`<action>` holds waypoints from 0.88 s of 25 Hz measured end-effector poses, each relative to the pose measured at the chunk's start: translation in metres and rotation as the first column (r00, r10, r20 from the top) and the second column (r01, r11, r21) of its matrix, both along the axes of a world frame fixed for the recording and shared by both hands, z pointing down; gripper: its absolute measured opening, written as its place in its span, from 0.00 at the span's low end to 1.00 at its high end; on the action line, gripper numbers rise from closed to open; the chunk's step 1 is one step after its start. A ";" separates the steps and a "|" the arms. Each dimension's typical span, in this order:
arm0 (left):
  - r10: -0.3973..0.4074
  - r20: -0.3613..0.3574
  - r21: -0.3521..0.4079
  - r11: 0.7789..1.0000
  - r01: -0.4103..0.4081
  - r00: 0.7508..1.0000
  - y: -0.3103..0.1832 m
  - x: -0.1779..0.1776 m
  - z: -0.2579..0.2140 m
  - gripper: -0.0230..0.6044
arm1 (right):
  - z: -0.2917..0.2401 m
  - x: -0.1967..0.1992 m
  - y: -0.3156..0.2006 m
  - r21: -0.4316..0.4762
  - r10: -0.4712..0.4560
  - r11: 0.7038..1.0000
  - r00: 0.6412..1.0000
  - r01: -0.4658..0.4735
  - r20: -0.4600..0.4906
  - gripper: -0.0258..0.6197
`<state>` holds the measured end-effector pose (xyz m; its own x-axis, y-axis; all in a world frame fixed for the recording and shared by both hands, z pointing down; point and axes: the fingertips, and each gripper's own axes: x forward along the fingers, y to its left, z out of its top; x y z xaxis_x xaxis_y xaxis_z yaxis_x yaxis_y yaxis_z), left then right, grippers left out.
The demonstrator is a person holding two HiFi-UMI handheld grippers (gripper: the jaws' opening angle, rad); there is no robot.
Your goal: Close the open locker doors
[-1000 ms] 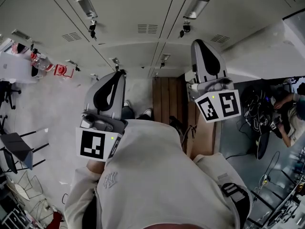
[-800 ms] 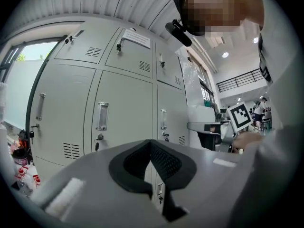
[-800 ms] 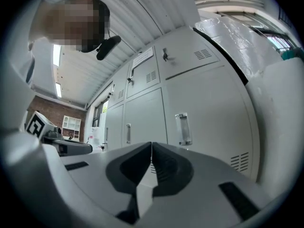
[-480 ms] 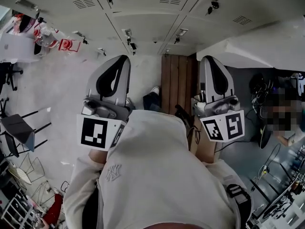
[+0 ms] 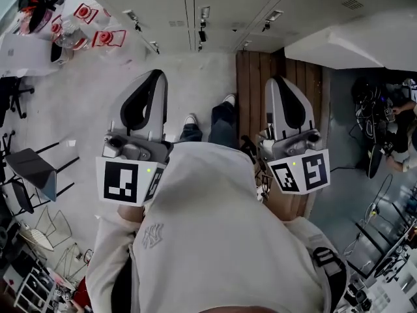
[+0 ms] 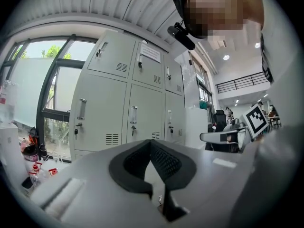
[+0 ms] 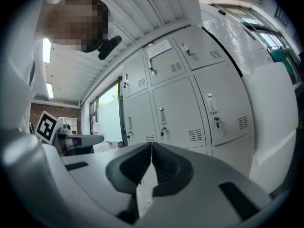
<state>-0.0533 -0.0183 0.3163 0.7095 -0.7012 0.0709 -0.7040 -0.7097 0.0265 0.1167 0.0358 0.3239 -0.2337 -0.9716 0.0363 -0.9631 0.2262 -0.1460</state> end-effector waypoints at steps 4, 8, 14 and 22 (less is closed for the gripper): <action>0.044 -0.010 0.015 0.999 -0.043 0.999 0.019 -0.021 -0.004 0.05 | -0.006 -0.032 0.023 0.012 0.029 1.000 0.998 -0.028 -0.050 0.06; 0.093 -0.028 0.032 0.995 -0.092 0.995 0.034 -0.026 -0.011 0.05 | -0.013 -0.043 0.040 0.025 0.068 0.997 0.996 -0.066 -0.065 0.06; 0.094 -0.027 0.024 0.995 -0.093 0.995 0.039 -0.030 -0.011 0.05 | -0.015 -0.046 0.050 0.022 0.081 0.997 0.995 -0.080 -0.066 0.06; 0.111 -0.048 0.039 0.993 -0.109 0.993 0.043 -0.012 -0.023 0.05 | -0.008 -0.053 0.051 -0.007 0.057 0.998 0.996 -0.058 -0.072 0.06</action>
